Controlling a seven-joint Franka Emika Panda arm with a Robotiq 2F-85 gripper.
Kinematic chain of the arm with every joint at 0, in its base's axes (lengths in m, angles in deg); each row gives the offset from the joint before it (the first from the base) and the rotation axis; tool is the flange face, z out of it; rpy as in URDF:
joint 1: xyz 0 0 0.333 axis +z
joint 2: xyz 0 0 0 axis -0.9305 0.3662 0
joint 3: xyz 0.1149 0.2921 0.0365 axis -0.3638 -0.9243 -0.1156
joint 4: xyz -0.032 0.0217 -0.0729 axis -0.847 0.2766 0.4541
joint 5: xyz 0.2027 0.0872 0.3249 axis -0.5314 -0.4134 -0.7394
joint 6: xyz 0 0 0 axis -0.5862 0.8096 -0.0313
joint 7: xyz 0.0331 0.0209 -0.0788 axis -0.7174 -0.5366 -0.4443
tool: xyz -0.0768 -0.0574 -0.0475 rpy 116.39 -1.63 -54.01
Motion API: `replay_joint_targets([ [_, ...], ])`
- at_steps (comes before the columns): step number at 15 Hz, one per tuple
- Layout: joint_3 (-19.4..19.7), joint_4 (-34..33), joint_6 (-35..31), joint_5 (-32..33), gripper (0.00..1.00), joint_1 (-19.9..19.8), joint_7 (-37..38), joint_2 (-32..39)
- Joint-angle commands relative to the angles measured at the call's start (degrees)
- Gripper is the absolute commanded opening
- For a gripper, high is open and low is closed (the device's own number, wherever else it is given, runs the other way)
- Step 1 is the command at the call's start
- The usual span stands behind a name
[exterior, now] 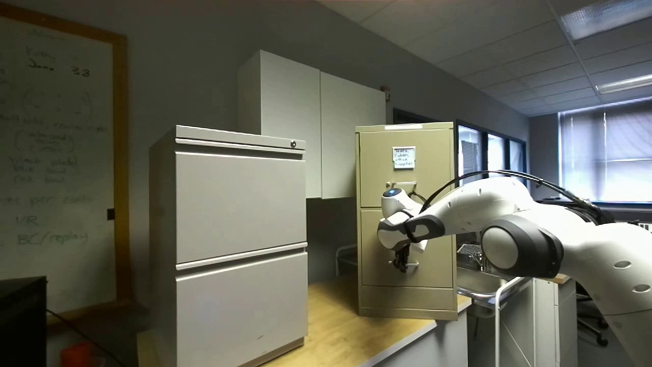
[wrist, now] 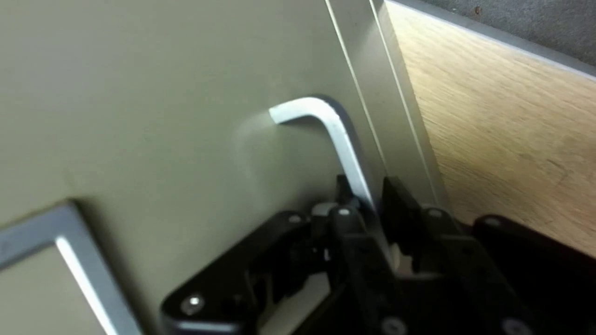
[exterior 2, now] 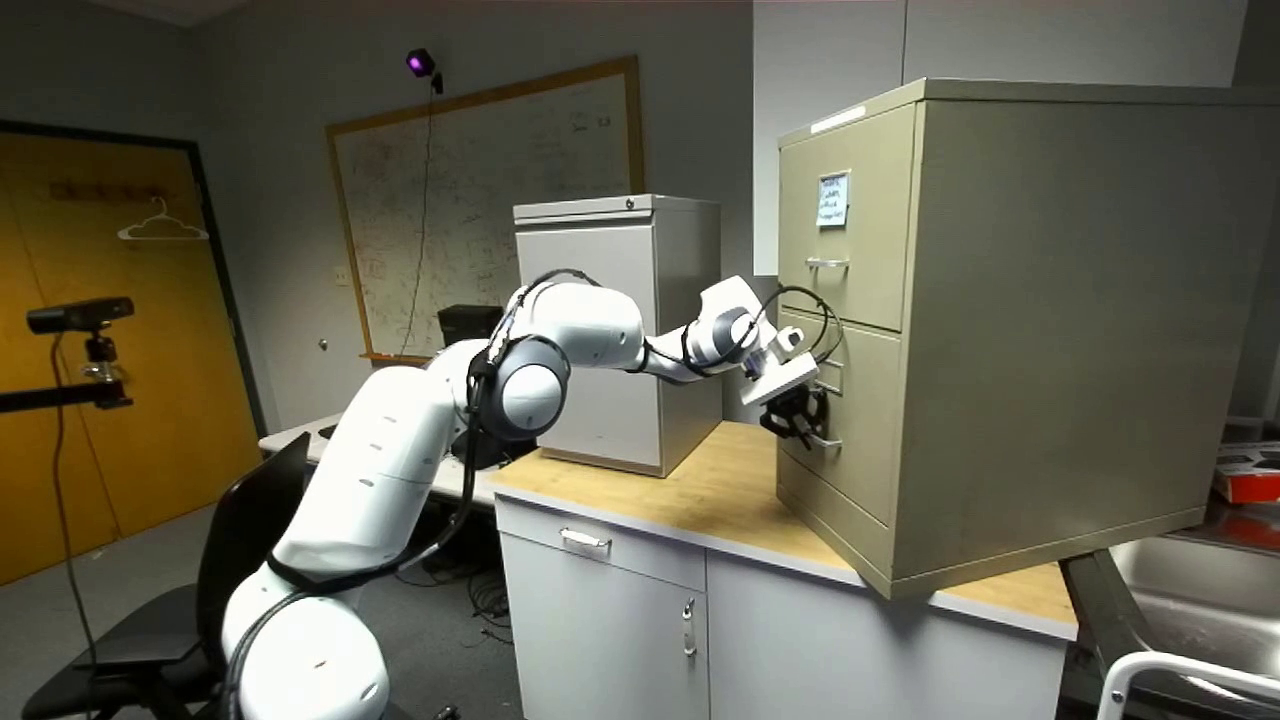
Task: Open the bottom drawer of the beige file cabinet
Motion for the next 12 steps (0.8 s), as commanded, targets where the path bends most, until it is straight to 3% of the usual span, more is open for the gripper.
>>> replay_joint_targets([
  [1,-3.1,10.4,0.0,-2.9,0.07,1.4,-0.4,-4.0],
  [12,-1.9,20.7,-3.5,1.0,0.05,2.8,-5.4,-10.6],
])
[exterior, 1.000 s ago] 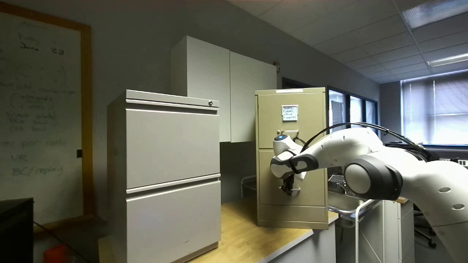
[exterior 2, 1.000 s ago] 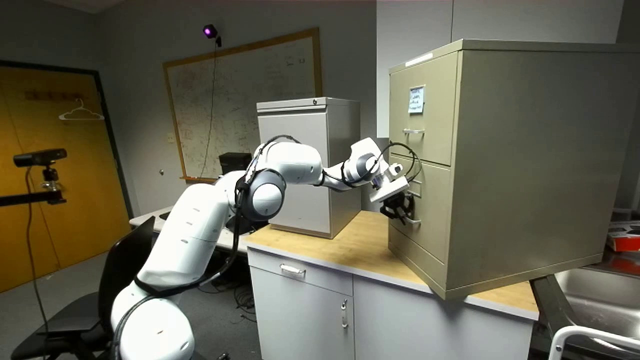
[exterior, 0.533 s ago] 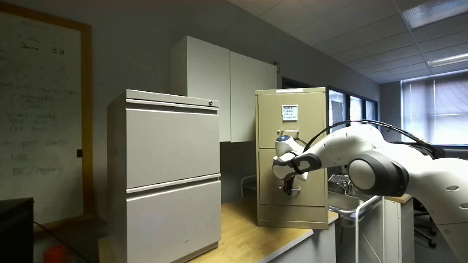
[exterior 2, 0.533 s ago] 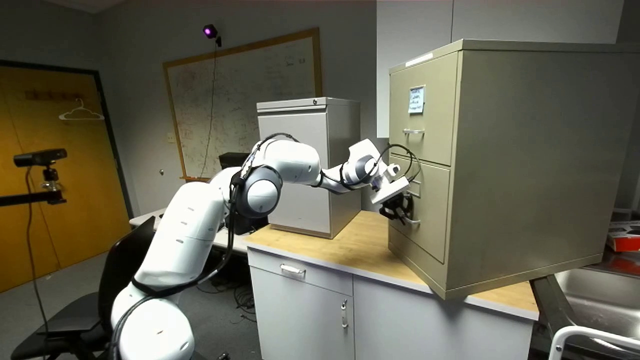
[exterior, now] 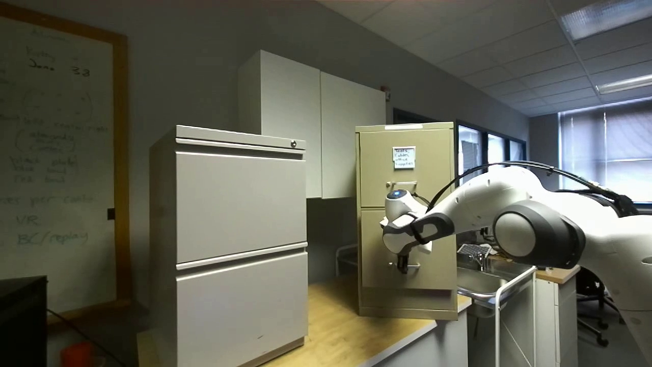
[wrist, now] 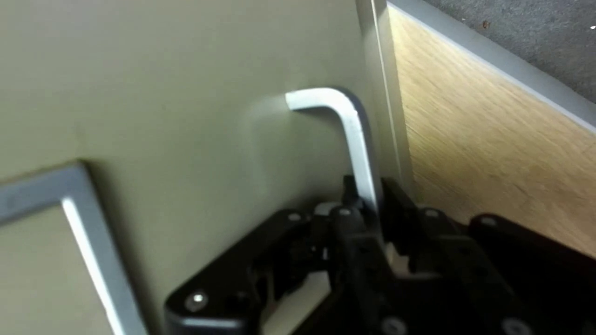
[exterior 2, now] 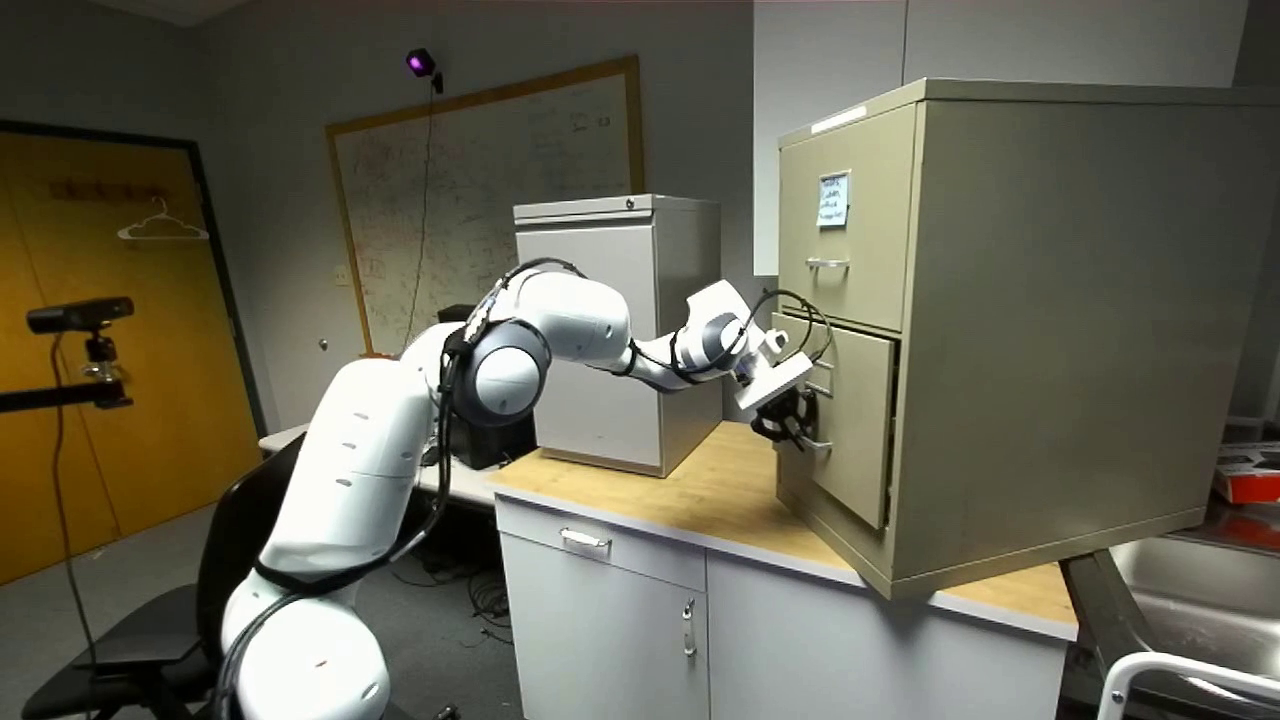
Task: Open the bottom drawer of the beige file cabinet
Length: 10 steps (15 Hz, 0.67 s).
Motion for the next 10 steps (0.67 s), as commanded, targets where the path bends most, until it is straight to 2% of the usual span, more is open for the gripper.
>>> replay_joint_targets([
  [1,-1.7,10.8,3.6,-0.2,0.05,2.7,1.0,-5.0],
  [10,-2.1,21.3,8.2,6.6,0.04,6.5,1.2,-13.4],
])
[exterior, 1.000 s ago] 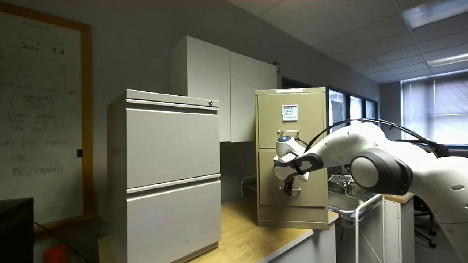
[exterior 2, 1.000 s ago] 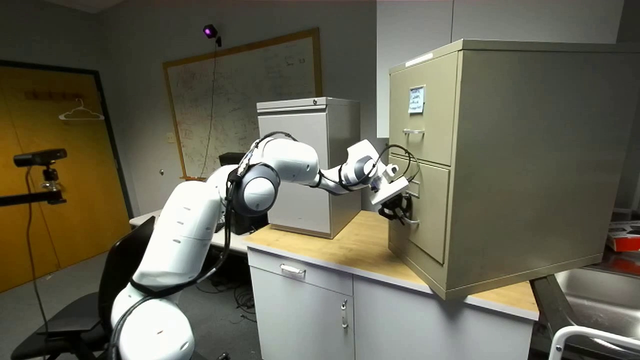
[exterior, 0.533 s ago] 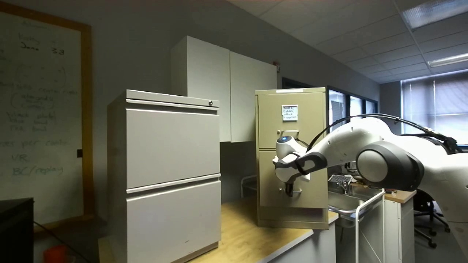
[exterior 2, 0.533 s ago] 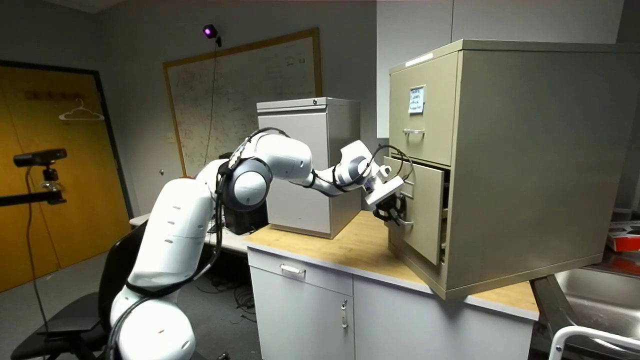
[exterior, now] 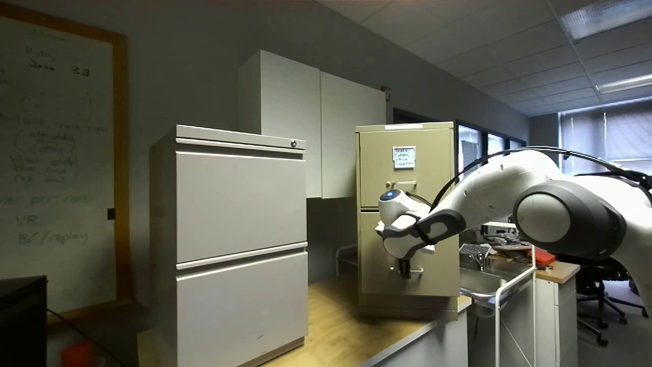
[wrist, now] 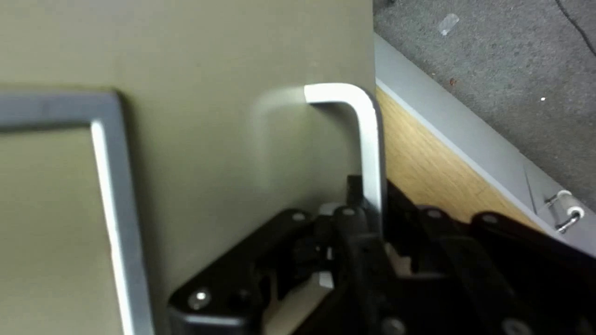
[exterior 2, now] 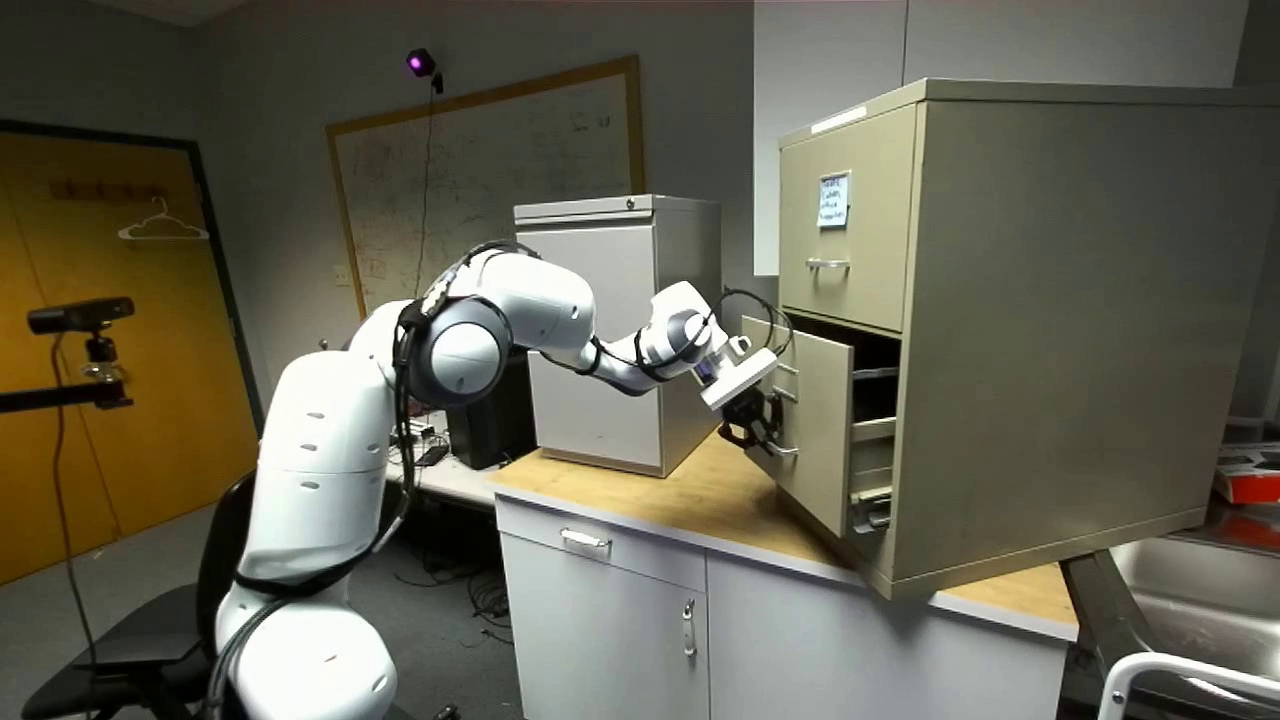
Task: Open the bottom drawer of the beige file cabinet
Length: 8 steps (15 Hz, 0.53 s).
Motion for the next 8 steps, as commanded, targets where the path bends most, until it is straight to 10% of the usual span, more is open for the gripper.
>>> replay_joint_targets([
  [1,-2.2,10.6,5.4,0.2,0.04,2.7,1.5,-5.4],
  [8,-4.2,19.8,8.5,3.6,0.04,4.7,3.0,-12.7],
])
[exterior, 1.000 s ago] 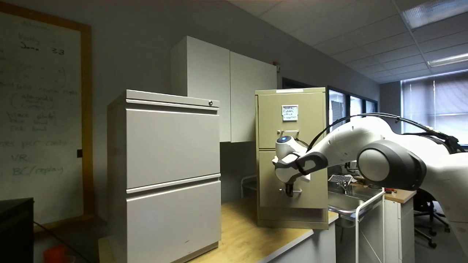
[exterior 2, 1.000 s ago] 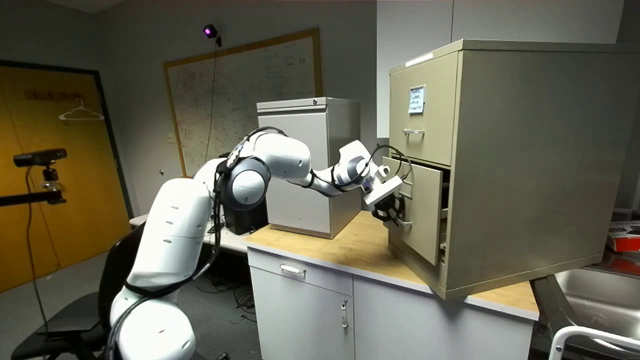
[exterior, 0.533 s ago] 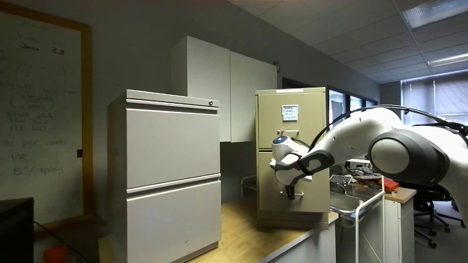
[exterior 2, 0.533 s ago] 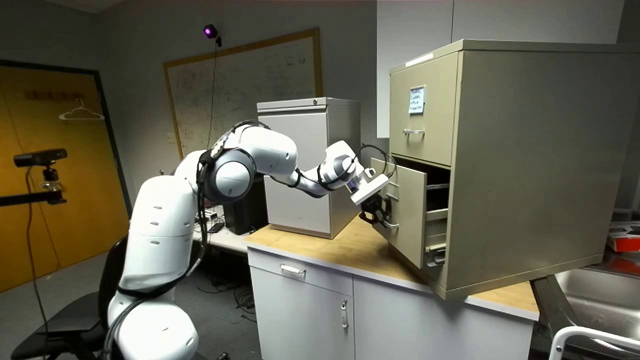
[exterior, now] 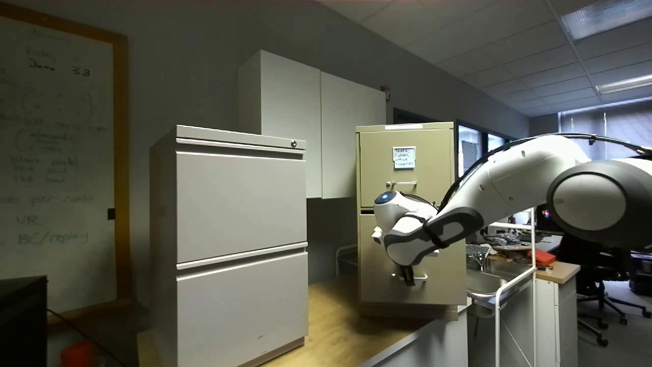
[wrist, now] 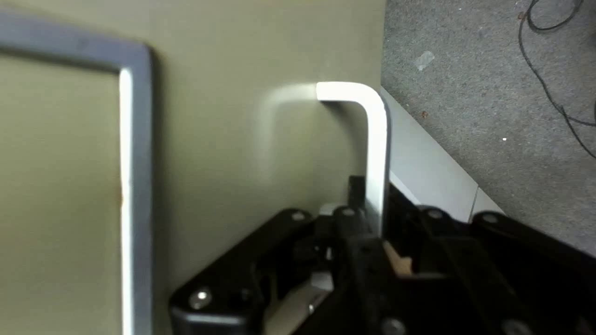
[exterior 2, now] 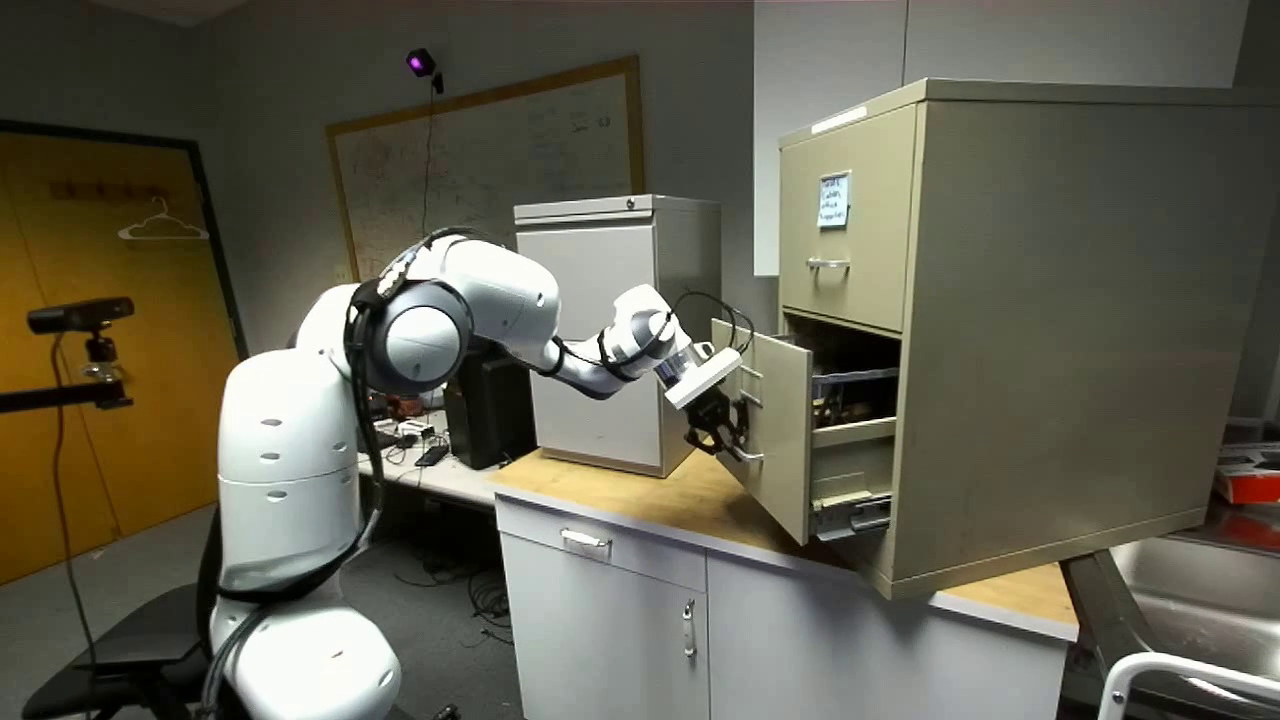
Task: Open the bottom drawer of the beige file cabinet
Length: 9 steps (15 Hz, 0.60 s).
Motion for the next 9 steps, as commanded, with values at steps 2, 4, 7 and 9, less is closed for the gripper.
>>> replay_joint_targets([
  [2,-3.1,11.4,6.0,-1.5,0.04,2.2,2.7,-6.0],
  [4,-3.8,14.0,6.6,-0.8,0.04,2.7,3.9,-8.1],
  [7,-5.0,18.3,7.8,0.2,0.04,3.7,5.9,-11.6],
  [9,-5.8,20.8,8.8,0.4,0.04,4.6,7.5,-13.6],
])
